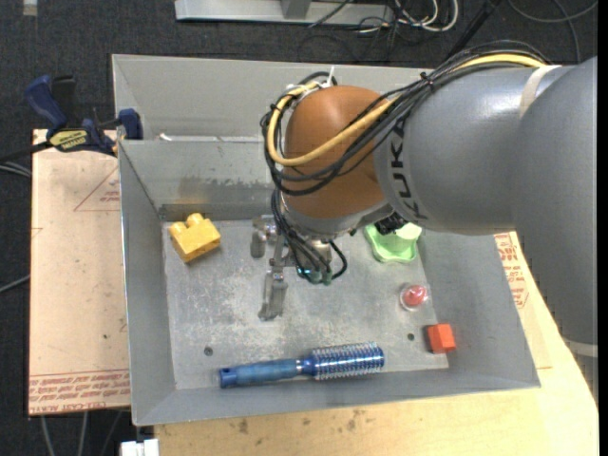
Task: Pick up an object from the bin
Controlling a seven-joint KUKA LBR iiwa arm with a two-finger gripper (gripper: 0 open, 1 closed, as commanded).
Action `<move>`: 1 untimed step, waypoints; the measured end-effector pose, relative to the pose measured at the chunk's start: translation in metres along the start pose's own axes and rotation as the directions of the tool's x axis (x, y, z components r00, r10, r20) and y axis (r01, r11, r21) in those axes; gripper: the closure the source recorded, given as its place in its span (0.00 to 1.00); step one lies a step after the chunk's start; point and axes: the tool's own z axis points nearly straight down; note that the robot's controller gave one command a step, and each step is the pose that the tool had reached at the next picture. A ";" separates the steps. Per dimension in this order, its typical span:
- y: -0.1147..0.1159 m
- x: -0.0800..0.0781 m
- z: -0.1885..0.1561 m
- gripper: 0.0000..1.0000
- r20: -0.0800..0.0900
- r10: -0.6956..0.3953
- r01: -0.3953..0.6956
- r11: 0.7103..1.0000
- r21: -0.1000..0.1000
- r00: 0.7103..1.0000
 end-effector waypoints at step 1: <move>0.078 -0.012 0.035 0.00 0.007 0.077 -0.077 0.997 -0.005 0.997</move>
Offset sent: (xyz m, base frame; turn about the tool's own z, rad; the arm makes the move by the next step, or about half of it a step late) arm 0.0128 0.0723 -0.0326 0.0854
